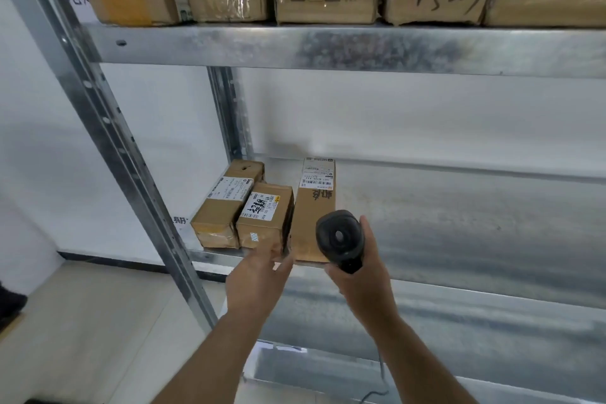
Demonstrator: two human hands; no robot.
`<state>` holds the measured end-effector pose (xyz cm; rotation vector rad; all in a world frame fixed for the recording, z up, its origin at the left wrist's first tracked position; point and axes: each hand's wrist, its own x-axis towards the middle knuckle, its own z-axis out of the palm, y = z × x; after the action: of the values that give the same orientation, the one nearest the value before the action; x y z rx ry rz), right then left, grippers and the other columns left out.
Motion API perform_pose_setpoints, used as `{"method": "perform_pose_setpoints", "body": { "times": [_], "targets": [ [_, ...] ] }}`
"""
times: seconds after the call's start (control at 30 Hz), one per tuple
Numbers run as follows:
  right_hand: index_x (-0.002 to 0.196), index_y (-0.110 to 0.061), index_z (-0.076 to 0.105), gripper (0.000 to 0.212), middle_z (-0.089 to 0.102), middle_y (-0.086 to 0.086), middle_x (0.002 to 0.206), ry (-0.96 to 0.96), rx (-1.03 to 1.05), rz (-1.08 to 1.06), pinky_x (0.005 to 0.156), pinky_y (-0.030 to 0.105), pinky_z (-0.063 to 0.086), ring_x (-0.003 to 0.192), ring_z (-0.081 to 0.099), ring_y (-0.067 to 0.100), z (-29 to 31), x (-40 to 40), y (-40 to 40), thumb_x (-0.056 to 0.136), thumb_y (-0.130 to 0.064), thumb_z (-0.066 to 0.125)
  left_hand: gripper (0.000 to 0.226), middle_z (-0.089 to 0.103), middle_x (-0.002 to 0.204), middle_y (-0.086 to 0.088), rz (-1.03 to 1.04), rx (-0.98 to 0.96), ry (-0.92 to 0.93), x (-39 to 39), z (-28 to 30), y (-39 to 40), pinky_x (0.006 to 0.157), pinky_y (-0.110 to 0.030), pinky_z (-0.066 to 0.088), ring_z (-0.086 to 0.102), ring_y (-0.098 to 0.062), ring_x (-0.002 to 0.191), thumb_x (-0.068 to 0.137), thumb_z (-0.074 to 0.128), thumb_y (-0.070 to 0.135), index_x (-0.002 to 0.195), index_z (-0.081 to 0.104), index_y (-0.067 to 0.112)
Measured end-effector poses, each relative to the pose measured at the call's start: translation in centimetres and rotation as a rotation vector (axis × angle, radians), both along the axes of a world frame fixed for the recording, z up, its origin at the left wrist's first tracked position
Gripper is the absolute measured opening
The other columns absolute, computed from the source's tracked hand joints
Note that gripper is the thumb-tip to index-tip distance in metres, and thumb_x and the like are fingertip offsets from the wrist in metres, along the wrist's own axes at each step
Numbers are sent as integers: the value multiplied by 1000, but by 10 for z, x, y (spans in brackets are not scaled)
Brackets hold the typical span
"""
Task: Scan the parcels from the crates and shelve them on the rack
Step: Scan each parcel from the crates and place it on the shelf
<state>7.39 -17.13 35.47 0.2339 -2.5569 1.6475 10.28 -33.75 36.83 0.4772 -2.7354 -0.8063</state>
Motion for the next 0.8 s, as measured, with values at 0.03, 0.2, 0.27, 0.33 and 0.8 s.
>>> {"method": "perform_pose_setpoints", "body": {
  "times": [0.03, 0.2, 0.27, 0.33, 0.8],
  "targets": [
    [153, -32, 16, 100, 53, -17, 121, -8, -27, 21, 87, 19, 52, 109, 57, 6, -1, 12, -2, 78, -11, 78, 32, 63, 108, 13, 33, 29, 16, 12, 2, 0, 72, -25, 43, 63, -11, 97, 92, 56, 48, 116, 56, 27],
    [152, -39, 25, 101, 66, -17, 113, -78, -190, 190, 80, 51, 58, 95, 68, 21, -6, 59, -28, 65, -28, 74, 29, 56, 119, 13, 232, 98, 93, 80, -1, -7, 79, -27, 45, 57, -10, 104, 88, 61, 47, 112, 60, 30],
    [147, -53, 22, 101, 62, -37, 106, -105, -256, 276, 88, 44, 57, 100, 66, 10, 5, 74, -42, 70, -20, 79, 20, 54, 116, 13, 287, 87, 122, 106, 4, -15, 75, -26, 42, 55, -9, 102, 88, 63, 44, 104, 57, 33],
    [140, -60, 21, 100, 54, -51, 101, -95, -273, 363, 95, 37, 54, 105, 60, -6, 15, 89, -58, 76, -13, 81, 24, 55, 116, 11, 345, 38, 174, 129, 11, -29, 73, -25, 42, 55, -9, 102, 87, 65, 42, 107, 61, 30],
    [147, -54, 22, 103, 65, -10, 122, -73, -372, 745, 82, 37, 56, 86, 55, 8, 72, 233, -206, 59, -48, 76, 37, 50, 132, 10, 662, 2, 333, 311, 55, -157, 86, -28, 42, 51, -11, 119, 88, 62, 45, 119, 61, 25]
  ]
}}
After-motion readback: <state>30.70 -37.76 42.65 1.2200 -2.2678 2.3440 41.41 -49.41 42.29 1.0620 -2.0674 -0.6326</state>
